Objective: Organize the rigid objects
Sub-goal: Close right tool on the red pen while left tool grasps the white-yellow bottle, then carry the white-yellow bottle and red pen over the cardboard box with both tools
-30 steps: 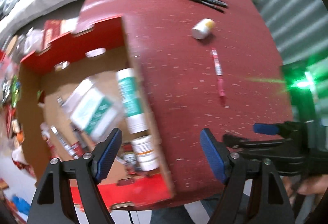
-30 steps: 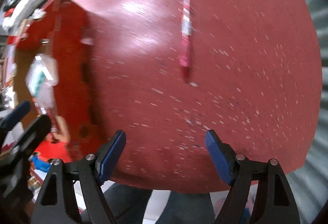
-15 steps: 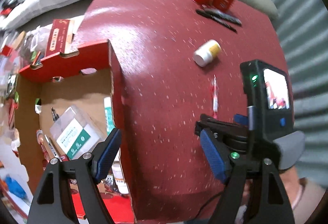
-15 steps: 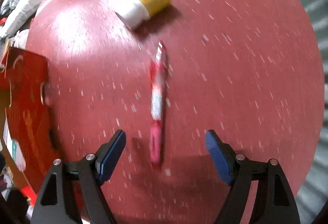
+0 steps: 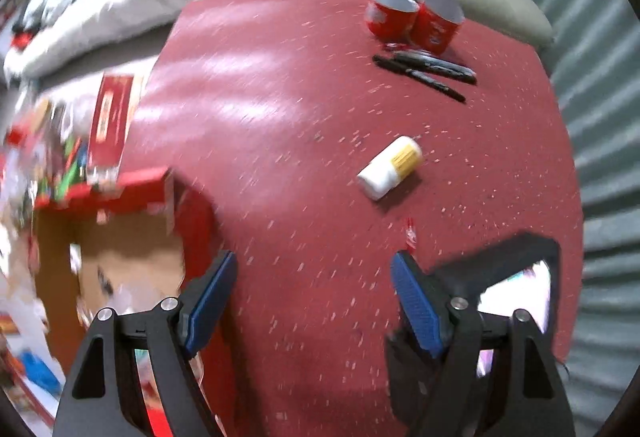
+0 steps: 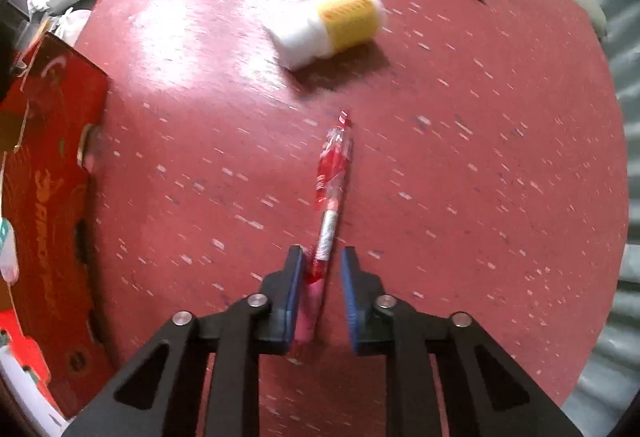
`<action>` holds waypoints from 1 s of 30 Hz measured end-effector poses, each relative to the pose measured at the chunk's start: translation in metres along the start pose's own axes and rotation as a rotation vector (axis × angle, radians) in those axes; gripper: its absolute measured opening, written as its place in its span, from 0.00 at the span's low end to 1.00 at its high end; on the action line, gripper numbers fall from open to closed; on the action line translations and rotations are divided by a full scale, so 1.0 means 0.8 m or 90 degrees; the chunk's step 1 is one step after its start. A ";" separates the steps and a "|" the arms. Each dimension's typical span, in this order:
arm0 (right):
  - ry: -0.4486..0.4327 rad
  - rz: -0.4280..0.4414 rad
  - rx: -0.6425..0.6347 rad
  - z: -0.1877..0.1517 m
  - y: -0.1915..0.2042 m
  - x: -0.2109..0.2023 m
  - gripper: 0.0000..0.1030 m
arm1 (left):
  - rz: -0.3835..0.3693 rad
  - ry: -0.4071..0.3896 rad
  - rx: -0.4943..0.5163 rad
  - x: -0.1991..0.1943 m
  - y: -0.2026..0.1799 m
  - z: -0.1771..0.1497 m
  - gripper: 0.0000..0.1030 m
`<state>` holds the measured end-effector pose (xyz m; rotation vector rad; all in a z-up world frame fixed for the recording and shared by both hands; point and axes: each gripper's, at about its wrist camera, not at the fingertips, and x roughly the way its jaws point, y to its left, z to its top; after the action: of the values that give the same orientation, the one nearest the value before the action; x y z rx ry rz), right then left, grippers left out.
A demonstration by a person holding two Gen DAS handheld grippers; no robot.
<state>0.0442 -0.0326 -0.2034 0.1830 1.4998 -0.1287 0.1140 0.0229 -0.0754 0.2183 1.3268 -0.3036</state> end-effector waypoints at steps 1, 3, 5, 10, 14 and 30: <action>0.000 0.008 0.018 -0.004 -0.013 0.000 0.11 | -0.014 -0.009 0.009 0.003 -0.008 0.006 0.82; 0.002 -0.002 0.032 -0.014 -0.040 -0.001 0.11 | -0.007 -0.015 0.046 0.017 -0.030 0.022 0.84; 0.006 -0.006 0.033 -0.027 -0.063 -0.002 0.11 | 0.001 -0.025 0.079 0.034 -0.047 0.035 0.84; 0.023 -0.011 0.071 -0.068 -0.118 -0.007 0.11 | 0.038 0.002 0.185 0.097 -0.087 0.059 0.84; 0.029 0.001 0.085 -0.085 -0.141 -0.006 0.11 | 0.073 0.005 0.263 0.137 -0.109 0.068 0.84; 0.034 0.006 0.082 -0.062 -0.144 0.003 0.11 | -0.047 0.094 0.276 0.170 -0.121 0.050 0.37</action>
<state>-0.0272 -0.1354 -0.2138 0.2983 1.5449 -0.2141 0.1471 -0.0937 -0.1972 0.5643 1.4054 -0.6482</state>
